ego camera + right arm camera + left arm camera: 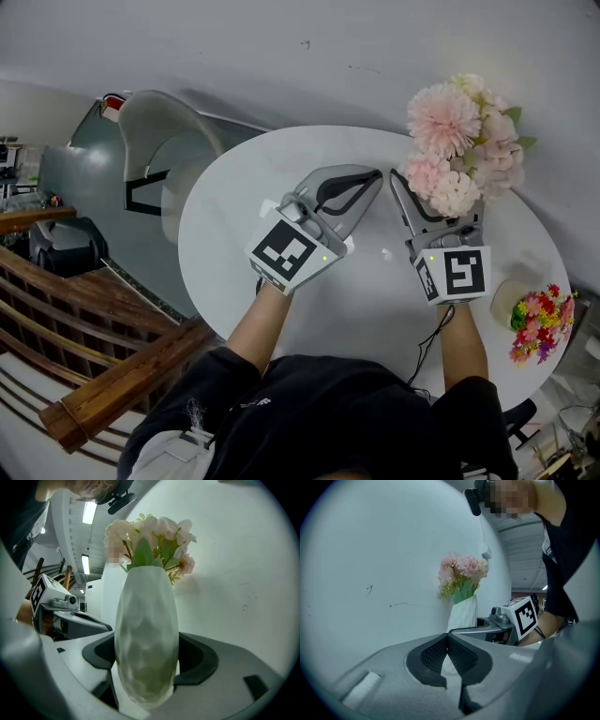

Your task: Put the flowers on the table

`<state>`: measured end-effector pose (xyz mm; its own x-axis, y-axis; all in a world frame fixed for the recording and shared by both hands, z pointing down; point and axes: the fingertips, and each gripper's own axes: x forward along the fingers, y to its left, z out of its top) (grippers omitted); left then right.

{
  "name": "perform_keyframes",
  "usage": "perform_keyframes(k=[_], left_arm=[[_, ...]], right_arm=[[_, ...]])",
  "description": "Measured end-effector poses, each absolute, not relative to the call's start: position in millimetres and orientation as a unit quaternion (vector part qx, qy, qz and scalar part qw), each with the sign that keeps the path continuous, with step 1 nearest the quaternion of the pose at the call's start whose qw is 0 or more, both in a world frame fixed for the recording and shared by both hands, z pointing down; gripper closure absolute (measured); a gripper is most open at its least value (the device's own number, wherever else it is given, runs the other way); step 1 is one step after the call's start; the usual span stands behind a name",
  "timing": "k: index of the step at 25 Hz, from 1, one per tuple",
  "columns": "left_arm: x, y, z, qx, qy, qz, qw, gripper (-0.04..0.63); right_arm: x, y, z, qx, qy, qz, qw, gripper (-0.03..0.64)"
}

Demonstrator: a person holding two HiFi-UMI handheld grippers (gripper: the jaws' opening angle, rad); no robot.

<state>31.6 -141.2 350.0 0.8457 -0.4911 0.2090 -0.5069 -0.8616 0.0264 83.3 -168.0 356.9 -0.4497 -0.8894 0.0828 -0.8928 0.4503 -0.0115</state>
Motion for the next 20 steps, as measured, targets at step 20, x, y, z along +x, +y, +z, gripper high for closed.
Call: perform_keyframes(k=[20], left_arm=[[29.6, -142.5, 352.7, 0.959, -0.260, 0.104, 0.050, 0.598]], right_arm=[[84.5, -173.0, 359.3, 0.528, -0.849, 0.025, 0.032, 0.245]])
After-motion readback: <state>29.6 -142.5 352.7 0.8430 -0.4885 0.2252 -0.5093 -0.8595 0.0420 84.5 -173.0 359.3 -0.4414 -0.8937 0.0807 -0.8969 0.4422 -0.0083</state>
